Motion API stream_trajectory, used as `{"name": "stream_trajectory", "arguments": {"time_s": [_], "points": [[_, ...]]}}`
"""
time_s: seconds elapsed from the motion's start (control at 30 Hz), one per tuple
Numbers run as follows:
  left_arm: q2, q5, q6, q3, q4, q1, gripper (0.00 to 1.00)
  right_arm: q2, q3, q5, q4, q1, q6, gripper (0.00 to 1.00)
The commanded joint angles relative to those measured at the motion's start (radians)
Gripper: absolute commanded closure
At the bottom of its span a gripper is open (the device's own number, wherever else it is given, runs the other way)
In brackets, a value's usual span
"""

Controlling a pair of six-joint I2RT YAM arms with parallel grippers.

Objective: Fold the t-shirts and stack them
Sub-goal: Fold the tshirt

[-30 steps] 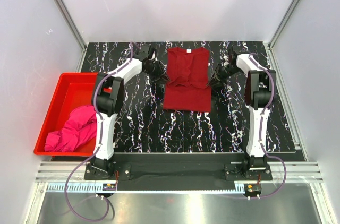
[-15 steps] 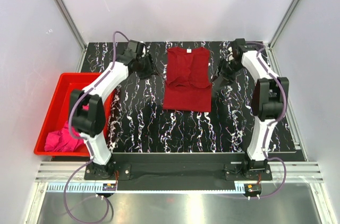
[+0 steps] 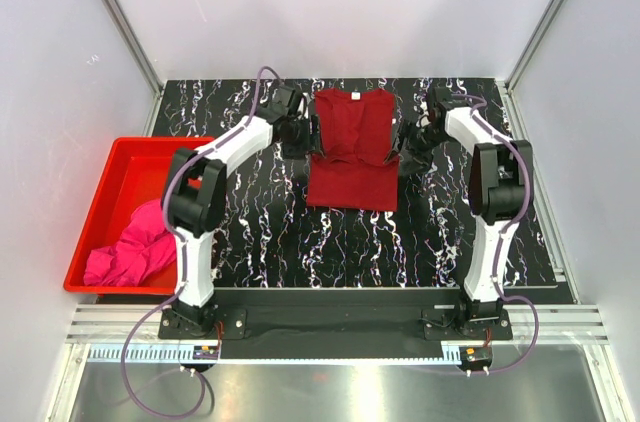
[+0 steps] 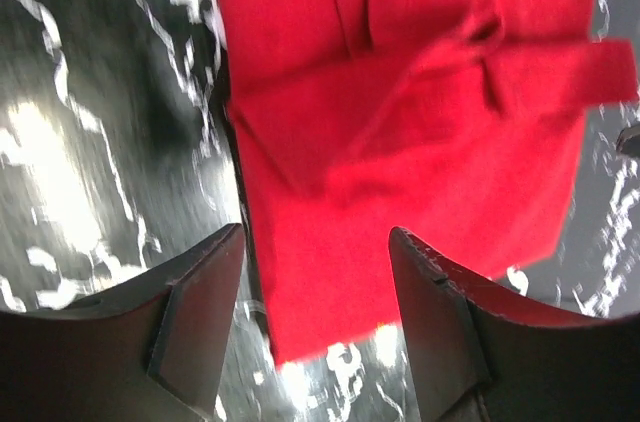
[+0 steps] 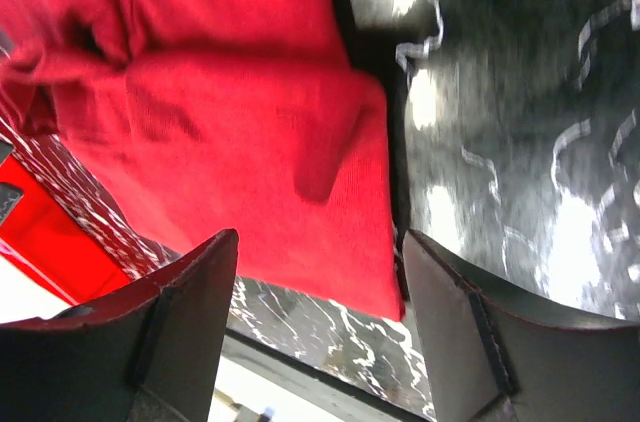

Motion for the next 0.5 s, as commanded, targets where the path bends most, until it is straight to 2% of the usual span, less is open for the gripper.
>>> {"name": "stream_trajectory", "arguments": {"time_s": [0.0,0.13,0.27,0.4,0.47], "points": [[0.056,-0.006,0.054,0.124,-0.017,0.008,0.35,0.056,0.091,-0.052,0.008,-0.007,0.039,0.26],[0.12,-0.011,0.059,0.175,-0.031,0.007,0.36,0.111,0.147,-0.033,-0.006,-0.008,0.037,0.29],[0.153,-0.009,0.053,0.195,-0.034,0.007,0.4,0.135,0.187,-0.026,-0.016,-0.011,0.031,0.37],[0.162,0.001,0.047,0.199,-0.022,0.004,0.4,0.16,0.232,-0.027,-0.033,-0.02,0.034,0.4],[0.177,0.001,0.047,0.209,-0.028,0.001,0.4,0.178,0.258,-0.039,-0.036,-0.02,0.04,0.45]]}}
